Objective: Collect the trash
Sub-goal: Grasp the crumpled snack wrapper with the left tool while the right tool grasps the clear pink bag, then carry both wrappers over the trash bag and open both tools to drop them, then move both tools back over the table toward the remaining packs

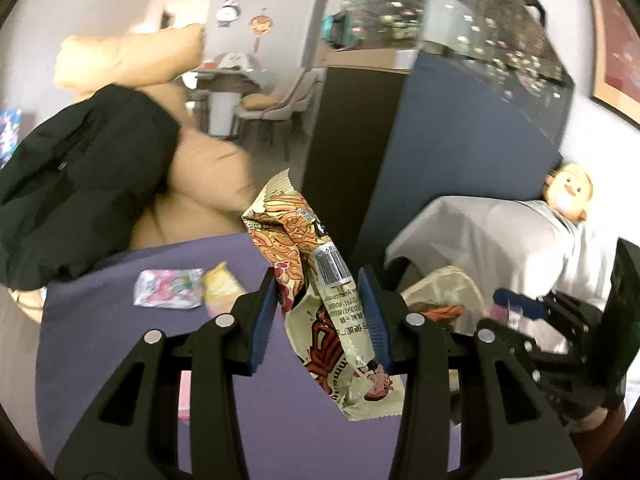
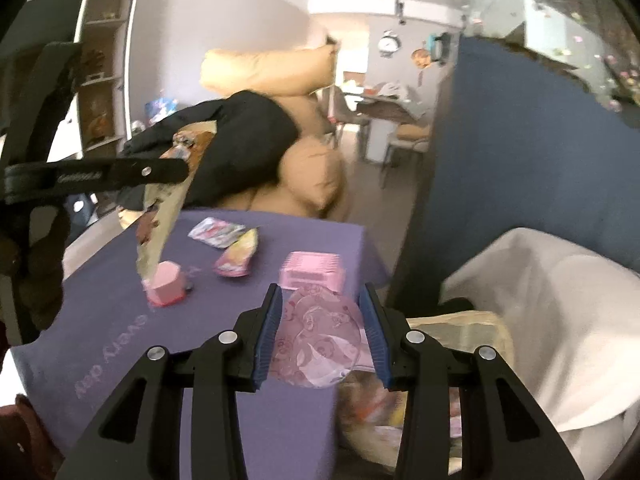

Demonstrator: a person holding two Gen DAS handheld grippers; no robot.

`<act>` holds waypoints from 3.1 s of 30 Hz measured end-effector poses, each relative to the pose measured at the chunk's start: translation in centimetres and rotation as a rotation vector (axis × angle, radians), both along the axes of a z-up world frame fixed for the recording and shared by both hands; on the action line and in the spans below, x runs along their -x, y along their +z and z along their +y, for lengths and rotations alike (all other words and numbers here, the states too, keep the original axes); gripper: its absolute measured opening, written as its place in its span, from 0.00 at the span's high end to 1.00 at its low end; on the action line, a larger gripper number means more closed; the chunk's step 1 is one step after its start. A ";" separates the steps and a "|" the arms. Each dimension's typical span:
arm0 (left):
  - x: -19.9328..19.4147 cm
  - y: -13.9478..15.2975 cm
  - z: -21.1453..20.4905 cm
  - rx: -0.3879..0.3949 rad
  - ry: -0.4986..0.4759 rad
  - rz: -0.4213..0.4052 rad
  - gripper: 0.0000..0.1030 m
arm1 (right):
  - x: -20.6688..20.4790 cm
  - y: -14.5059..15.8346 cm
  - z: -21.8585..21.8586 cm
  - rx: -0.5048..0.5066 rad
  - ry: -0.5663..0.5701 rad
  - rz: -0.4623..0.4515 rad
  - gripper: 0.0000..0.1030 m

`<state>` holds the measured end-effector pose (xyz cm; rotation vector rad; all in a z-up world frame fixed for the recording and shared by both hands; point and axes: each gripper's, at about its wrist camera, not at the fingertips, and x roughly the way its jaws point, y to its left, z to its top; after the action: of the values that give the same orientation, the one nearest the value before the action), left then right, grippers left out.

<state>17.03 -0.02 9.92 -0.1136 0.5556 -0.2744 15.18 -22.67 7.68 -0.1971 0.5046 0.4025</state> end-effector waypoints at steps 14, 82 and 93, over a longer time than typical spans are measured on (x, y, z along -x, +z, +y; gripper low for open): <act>-2.0 -2.2 -10.6 0.032 -0.206 0.041 0.62 | 0.2 0.3 -9.6 -0.024 -0.167 -0.020 0.63; -0.8 -12.0 8.3 0.258 0.091 0.228 0.38 | -13.3 -15.5 -7.9 0.016 -0.212 0.534 0.38; 0.9 -11.6 14.0 0.310 0.190 0.165 0.34 | -11.0 -6.8 -1.0 0.024 -0.093 0.362 0.34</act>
<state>16.11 13.97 -1.71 -0.4900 0.6582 -0.1650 26.21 -23.72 0.84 -0.1227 0.8718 0.3423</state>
